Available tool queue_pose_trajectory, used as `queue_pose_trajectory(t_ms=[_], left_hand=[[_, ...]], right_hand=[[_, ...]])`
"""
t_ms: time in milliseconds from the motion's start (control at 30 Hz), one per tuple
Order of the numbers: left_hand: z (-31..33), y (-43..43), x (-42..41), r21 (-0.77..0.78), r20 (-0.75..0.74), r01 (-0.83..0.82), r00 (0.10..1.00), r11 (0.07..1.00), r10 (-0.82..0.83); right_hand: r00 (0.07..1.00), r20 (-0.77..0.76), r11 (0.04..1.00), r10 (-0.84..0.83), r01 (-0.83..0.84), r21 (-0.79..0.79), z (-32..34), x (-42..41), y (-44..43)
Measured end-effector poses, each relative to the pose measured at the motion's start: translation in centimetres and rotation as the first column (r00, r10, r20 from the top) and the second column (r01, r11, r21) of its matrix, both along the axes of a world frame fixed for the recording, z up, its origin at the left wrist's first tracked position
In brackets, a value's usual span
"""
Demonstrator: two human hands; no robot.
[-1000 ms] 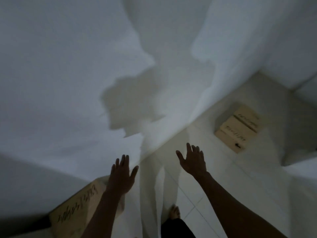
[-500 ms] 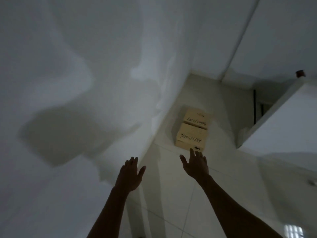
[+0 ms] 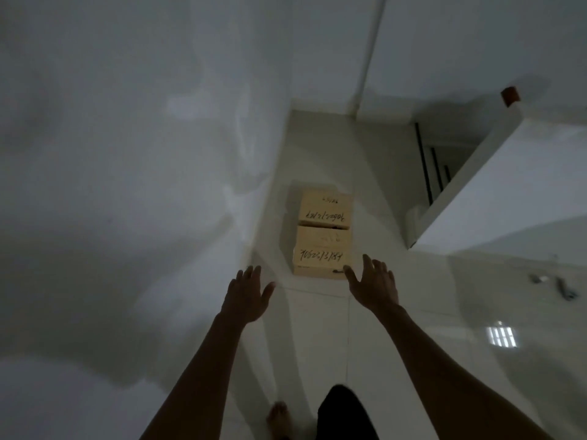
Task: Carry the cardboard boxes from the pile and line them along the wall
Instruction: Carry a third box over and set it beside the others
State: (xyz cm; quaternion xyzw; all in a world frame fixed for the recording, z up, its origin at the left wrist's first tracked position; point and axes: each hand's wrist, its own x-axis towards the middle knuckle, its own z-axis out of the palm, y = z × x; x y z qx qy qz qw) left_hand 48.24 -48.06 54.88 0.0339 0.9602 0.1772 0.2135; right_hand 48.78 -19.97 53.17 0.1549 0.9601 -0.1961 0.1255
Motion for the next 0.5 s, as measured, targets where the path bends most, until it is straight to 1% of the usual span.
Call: queue_pose_trajectory(t_ms=[133,300,400,500], left_hand=[[-1.9,2.5,-7.4,-0.002,0.032,0.047,0.998,0.999,-0.046],[-7.4,6.4,-17.4,0.023,0.116,-0.003,0.993,1.0,0.0],[-13.1,9.1,-23.6,0.028,0.18,-0.081,0.981,0.996,0.075],[-20.5,11.8,-29.4,0.025,0.245,-0.153,0.959,0.988,0.143]], right_hand=[[0.996,0.047,0.997,-0.073,0.074,-0.034,-1.8,-5.4,2.2],[0.981,0.144,0.986,-0.131,0.144,-0.079,-6.7,-14.8,5.5],[0.963,0.199,0.968,-0.182,0.211,-0.135,-11.8,-21.3,7.4],[0.941,0.25,0.945,-0.227,0.274,-0.175,-19.1,-27.2,9.1]])
